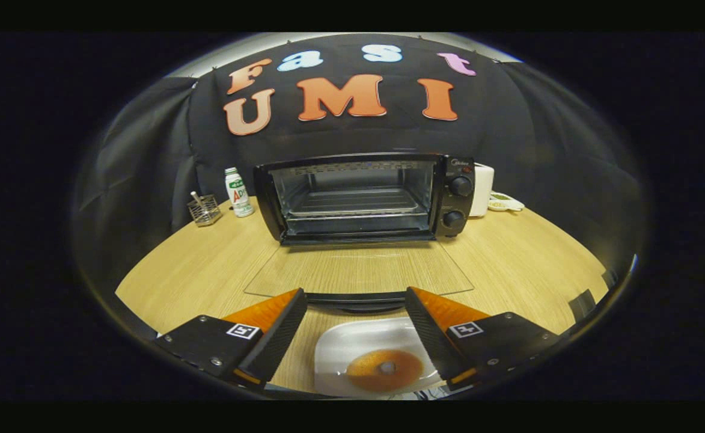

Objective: Open the toaster oven, put the food inside, and close the toaster oven door.

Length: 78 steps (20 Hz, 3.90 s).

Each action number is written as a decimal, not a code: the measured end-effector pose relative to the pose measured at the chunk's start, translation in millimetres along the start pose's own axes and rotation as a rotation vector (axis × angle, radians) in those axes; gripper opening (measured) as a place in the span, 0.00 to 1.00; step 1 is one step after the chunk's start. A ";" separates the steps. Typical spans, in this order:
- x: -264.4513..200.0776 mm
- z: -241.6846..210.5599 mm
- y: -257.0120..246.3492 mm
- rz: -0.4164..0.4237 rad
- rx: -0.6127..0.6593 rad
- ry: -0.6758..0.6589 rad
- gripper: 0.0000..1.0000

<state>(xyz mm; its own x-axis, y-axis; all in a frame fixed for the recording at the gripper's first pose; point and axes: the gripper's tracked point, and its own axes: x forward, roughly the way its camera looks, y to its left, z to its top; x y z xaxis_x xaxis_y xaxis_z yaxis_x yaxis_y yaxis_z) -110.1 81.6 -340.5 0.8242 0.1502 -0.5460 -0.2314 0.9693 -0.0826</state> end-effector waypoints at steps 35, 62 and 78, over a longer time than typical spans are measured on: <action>-42.1 2.8 -24.6 -0.008 0.074 0.053 0.59; 184.1 131.0 5.6 0.116 0.694 -0.074 0.62; 86.8 99.0 -6.7 0.058 0.322 -0.075 0.98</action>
<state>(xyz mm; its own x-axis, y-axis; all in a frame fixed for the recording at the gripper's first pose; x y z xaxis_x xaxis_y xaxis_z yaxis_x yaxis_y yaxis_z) 14.1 107.4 -304.8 0.8528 0.2093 -0.4784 -0.1137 0.9686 0.2210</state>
